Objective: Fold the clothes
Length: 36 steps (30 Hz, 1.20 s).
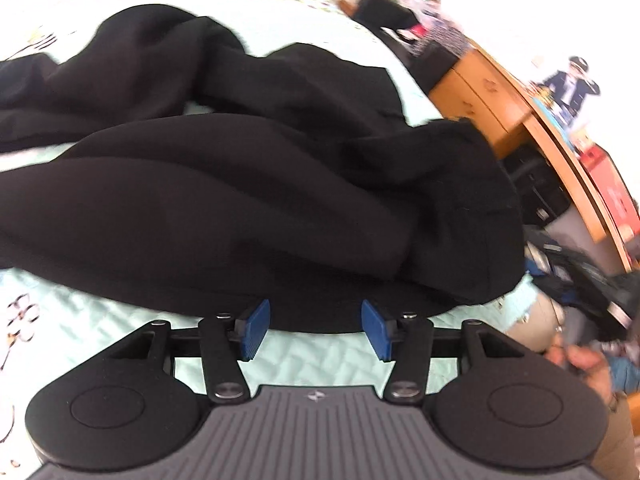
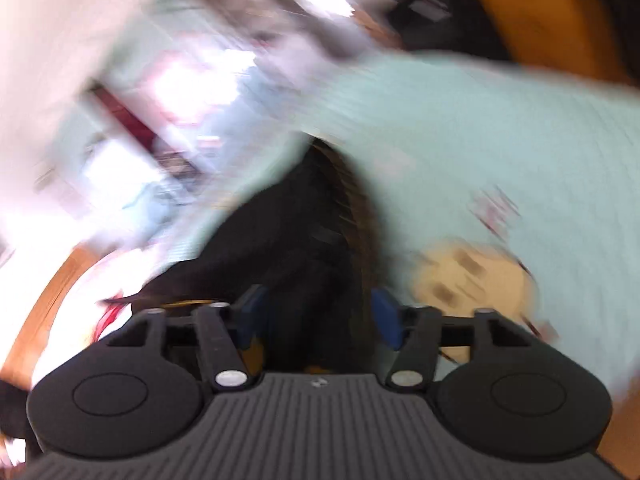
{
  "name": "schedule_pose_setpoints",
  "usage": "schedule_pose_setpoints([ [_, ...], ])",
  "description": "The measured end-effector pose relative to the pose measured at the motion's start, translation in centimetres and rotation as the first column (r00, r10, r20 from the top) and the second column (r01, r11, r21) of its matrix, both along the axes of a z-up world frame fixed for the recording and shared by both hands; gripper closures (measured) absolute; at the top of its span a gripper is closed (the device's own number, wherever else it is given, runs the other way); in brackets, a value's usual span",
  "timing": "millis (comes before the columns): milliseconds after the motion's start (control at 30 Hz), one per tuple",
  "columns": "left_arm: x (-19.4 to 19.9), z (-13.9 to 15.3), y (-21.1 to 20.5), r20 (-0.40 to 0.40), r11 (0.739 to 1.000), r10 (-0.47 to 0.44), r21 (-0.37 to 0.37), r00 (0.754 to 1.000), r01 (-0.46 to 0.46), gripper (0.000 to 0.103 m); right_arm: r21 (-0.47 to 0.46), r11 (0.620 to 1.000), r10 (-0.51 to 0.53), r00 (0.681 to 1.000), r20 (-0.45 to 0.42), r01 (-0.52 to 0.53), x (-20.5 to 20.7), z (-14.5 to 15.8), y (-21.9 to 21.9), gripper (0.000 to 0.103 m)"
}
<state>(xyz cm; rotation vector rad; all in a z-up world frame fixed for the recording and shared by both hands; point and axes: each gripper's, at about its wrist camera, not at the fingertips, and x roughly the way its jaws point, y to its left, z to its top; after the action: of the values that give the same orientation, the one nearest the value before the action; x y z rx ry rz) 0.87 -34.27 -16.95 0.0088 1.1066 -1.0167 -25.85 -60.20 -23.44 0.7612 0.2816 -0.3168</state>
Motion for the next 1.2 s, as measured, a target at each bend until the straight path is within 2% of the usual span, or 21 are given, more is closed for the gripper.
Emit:
schedule_pose_setpoints([
  [67, 0.3, -0.2, 0.4, -0.025, 0.999, 0.037, 0.0, 0.999, -0.037, 0.048, -0.081, 0.982, 0.176, 0.984, 0.032, -0.173, 1.7, 1.2, 1.8, 0.018],
  [100, 0.3, -0.2, 0.2, -0.037, 0.998, 0.059, 0.003, 0.998, -0.059, 0.048, -0.108, 0.965, 0.241, 0.97, 0.01, -0.239, 2.7, 1.2, 2.5, 0.018],
  [167, 0.4, -0.3, 1.1, -0.044, 0.996, 0.084, 0.01, 0.996, -0.083, 0.048, -0.163, 0.945, 0.268, 0.957, -0.114, -0.284, 5.2, 0.6, 3.5, 0.019],
  [233, 0.5, -0.4, 1.7, -0.034, 0.996, 0.091, 0.026, 0.995, -0.09, 0.048, -0.197, 0.934, 0.254, 0.941, -0.225, -0.299, 7.1, -0.2, 3.9, 0.027],
  [267, 0.6, -0.4, 2.1, -0.03, 0.995, 0.095, 0.033, 0.995, -0.094, 0.048, -0.18, 0.938, 0.25, 0.938, -0.242, -0.296, 7.6, -0.5, 3.6, 0.05],
  [300, 0.8, -0.4, 2.5, -0.031, 0.994, 0.102, 0.038, 0.994, -0.101, 0.047, -0.112, 0.954, 0.251, 0.946, -0.206, -0.278, 7.4, -0.8, 2.6, 0.081],
  [333, 1.0, -0.5, 3.0, -0.033, 0.993, 0.11, 0.042, 0.993, -0.109, 0.047, -0.042, 0.965, 0.25, 0.953, -0.17, -0.26, 7.2, -1.0, 1.6, 0.093],
  [367, 1.1, -0.5, 3.3, -0.034, 0.992, 0.121, 0.047, 0.992, -0.119, 0.047, 0.033, 0.973, 0.231, 0.965, -0.122, -0.229, 6.8, -1.2, 0.4, 0.092],
  [433, 1.3, -0.7, 4.1, -0.041, 0.989, 0.136, 0.054, 0.99, -0.134, 0.047, 0.219, 0.971, 0.091, 0.996, 0.017, -0.092, 4.3, -1.7, -3.5, 0.093],
  [500, 1.5, -0.9, 4.6, -0.049, 0.988, 0.143, 0.064, 0.988, -0.14, 0.047, 0.372, 0.928, -0.013, 0.998, 0.055, -0.008, 2.3, -3.3, -7.2, 0.094],
  [567, 1.6, -1.2, 4.9, -0.058, 0.988, 0.142, 0.076, 0.988, -0.138, 0.047, 0.47, 0.882, -0.046, 0.999, 0.029, 0.027, 0.9, -5.0, -9.5, 0.09],
  [667, 1.7, -1.6, 5.1, -0.065, 0.988, 0.138, 0.085, 0.988, -0.133, 0.046, 0.422, 0.892, -0.12, 0.985, -0.123, 0.161, -0.8, -5.5, -9.6, 0.089],
  [700, 1.8, -1.7, 5.2, -0.07, 0.987, 0.146, 0.082, 0.987, -0.14, 0.046, 0.406, 0.895, -0.141, 0.981, -0.135, 0.185, -1.6, -5.3, -9.3, 0.087],
  [733, 2.0, -1.9, 5.4, -0.084, 0.986, 0.158, 0.073, 0.984, -0.152, 0.046, 0.417, 0.893, -0.142, 0.986, -0.09, 0.167, -2.1, -5.3, -8.6, 0.084],
  [767, 2.2, -2.1, 5.5, -0.098, 0.983, 0.176, 0.066, 0.98, -0.17, 0.046, 0.426, 0.896, -0.122, 0.992, -0.03, 0.123, -2.3, -5.2, -7.7, 0.07],
  [800, 2.3, -2.2, 5.7, -0.106, 0.98, 0.195, 0.064, 0.975, -0.189, 0.046, 0.427, 0.901, -0.095, 0.995, 0.011, 0.081, -2.3, -5.2, -6.7, 0.047],
  [867, 2.6, -2.4, 6.1, -0.114, 0.973, 0.228, 0.064, 0.967, -0.221, 0.046, 0.392, 0.919, -0.042, 0.999, -0.026, 0.048, -1.7, -5.2, -4.4, 0.032],
  [967, 2.8, -2.2, 6.7, -0.108, 0.965, 0.258, 0.067, 0.96, -0.252, 0.046, 0.37, 0.919, -0.082, 0.985, -0.151, 0.134, -1.4, -5.8, -2.0, 0.032],
  [1067, 3.3, -2.4, 7.4, -0.121, 0.953, 0.302, 0.068, 0.946, -0.295, 0.045, 0.465, 0.872, -0.106, 0.986, -0.129, 0.155, -1.4, -7.4, -0.9, 0.032],
  [1133, 3.5, -2.5, 8.0, -0.133, 0.945, 0.327, 0.073, 0.936, -0.32, 0.044, 0.481, 0.861, -0.125, 0.985, -0.118, 0.166, -0.8, -7.6, -0.1, 0.032],
  [1200, 3.6, -2.7, 8.5, -0.139, 0.939, 0.342, 0.079, 0.929, -0.334, 0.044, 0.466, 0.867, -0.137, 0.984, -0.116, 0.176, 0.0, -7.7, 0.4, 0.022],
])
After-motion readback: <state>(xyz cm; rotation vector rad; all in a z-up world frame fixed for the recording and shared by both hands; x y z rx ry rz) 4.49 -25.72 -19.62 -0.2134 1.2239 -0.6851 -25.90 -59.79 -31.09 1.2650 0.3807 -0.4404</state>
